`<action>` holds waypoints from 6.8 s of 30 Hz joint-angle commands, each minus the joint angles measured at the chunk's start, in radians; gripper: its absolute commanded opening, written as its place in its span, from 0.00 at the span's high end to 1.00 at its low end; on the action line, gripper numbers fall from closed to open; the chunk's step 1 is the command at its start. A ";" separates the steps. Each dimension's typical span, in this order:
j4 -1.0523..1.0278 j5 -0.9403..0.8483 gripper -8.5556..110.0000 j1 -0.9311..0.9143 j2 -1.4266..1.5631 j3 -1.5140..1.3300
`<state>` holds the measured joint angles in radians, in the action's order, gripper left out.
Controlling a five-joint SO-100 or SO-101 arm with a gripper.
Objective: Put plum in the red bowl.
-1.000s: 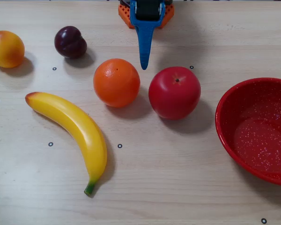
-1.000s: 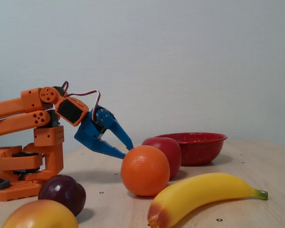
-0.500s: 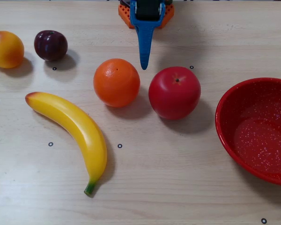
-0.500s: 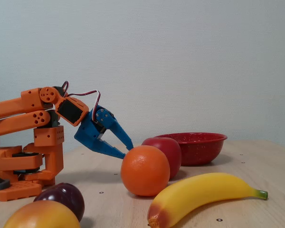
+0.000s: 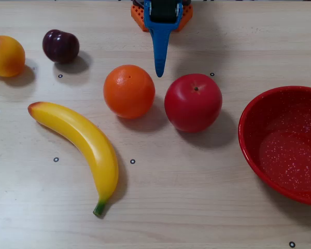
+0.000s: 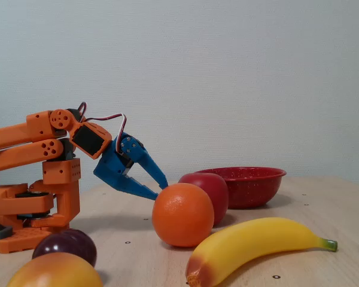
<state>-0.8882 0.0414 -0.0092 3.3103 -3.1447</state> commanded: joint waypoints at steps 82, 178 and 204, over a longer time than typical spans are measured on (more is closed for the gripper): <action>0.031 -0.017 0.93 0.015 0.020 -0.041; -0.730 -0.560 0.93 -0.752 -1.106 1.338; -0.695 -0.750 0.72 -1.052 -1.301 1.358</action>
<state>-1.6061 -0.6857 -1.0508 2.0064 -1.8362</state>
